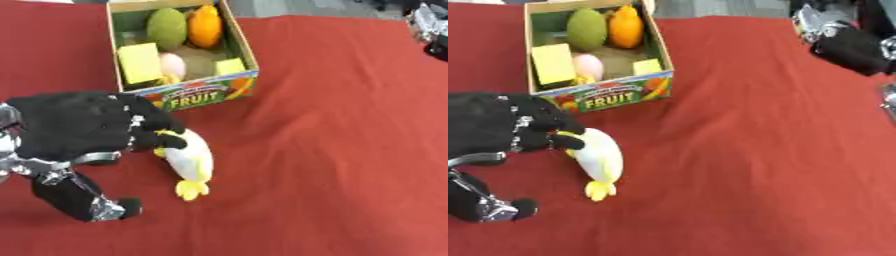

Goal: Pick up objects on the table and place them in the box.

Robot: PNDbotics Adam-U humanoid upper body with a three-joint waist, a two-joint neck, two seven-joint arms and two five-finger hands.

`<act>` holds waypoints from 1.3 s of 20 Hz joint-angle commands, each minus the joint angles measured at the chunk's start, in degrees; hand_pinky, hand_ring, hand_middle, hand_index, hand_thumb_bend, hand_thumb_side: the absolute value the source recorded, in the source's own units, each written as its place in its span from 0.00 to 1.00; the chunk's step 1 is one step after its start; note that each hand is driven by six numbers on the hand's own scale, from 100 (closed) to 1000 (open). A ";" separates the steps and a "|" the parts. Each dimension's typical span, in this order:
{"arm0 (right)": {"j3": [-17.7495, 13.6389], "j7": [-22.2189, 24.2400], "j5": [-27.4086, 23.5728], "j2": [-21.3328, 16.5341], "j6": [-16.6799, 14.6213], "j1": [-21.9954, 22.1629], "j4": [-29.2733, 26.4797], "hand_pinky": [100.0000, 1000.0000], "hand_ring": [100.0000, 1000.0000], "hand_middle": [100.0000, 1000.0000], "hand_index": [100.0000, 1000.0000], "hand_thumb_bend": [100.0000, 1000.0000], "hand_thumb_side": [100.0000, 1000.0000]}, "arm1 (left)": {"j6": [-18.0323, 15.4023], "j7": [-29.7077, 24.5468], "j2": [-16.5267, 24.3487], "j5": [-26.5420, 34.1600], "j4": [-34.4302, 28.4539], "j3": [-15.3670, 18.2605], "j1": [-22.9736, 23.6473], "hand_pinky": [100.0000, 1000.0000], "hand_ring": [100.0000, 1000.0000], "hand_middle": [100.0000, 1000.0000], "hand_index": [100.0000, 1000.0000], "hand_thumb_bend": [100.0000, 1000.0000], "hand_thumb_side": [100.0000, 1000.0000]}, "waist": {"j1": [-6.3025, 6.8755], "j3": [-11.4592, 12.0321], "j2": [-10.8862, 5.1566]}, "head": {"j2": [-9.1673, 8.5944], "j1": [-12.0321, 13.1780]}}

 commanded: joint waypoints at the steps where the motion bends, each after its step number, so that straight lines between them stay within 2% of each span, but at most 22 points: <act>1: -0.81 0.04 0.20 -1.60 0.14 -0.29 -0.84 0.91 0.87 0.54 0.81 0.00 0.42 | -0.16 0.44 -0.50 -3.01 -0.85 0.25 -1.24 0.93 0.94 0.90 0.96 0.31 0.32 | 1.02 0.06 -1.37 | -0.37 0.25; 5: -0.77 0.15 0.24 -1.62 0.21 0.00 -0.84 0.91 0.87 0.54 0.81 0.00 0.42 | 0.57 -0.73 -1.73 -5.30 -0.85 -0.54 -2.00 0.93 0.94 0.90 0.96 0.27 0.29 | 0.98 0.18 -1.55 | -0.21 1.13; 10: -0.74 0.27 0.32 -1.46 0.40 0.37 -0.84 0.91 0.87 0.54 0.81 0.00 0.42 | 1.81 -2.64 -3.34 -4.94 -0.85 -0.50 -3.19 0.91 0.93 0.90 0.95 0.12 0.25 | 0.86 0.35 -1.59 | -0.25 1.02; 11: -0.71 0.32 0.31 -1.40 0.42 0.37 -0.84 0.91 0.87 0.54 0.81 0.00 0.42 | 2.09 -2.96 -3.70 -4.93 -0.85 -0.53 -3.40 0.91 0.93 0.89 0.94 0.11 0.24 | 0.86 0.37 -1.59 | -0.25 0.97; 14: -0.71 0.43 0.27 -1.24 0.44 0.42 -0.84 0.91 0.88 0.54 0.81 0.00 0.42 | 2.70 -3.52 -4.82 -5.63 -0.85 -0.67 -3.79 0.90 0.91 0.87 0.93 0.13 0.19 | 0.81 0.32 -1.58 | -0.27 0.80; 18: -0.72 0.51 0.22 -1.17 0.41 0.45 -0.84 0.91 0.88 0.54 0.81 0.00 0.42 | 3.17 -3.61 -5.54 -6.90 -0.85 -0.83 -3.79 0.89 0.91 0.86 0.92 0.13 0.19 | 0.80 0.23 -1.56 | -0.26 0.73; 19: -0.71 0.53 0.22 -1.16 0.41 0.46 -0.84 0.91 0.88 0.54 0.82 0.00 0.42 | 3.31 -3.71 -5.60 -7.11 -0.85 -0.72 -3.80 0.88 0.90 0.83 0.91 0.18 0.14 | 0.81 0.18 -1.55 | -0.32 0.68; 26: -0.56 0.91 0.07 -0.85 0.36 0.38 -0.84 0.91 0.88 0.54 0.82 0.00 0.42 | 4.45 -5.20 -7.71 -11.35 1.39 -1.44 -3.12 0.87 0.89 0.83 0.91 0.18 0.14 | 0.73 -0.25 -1.35 | -0.58 0.64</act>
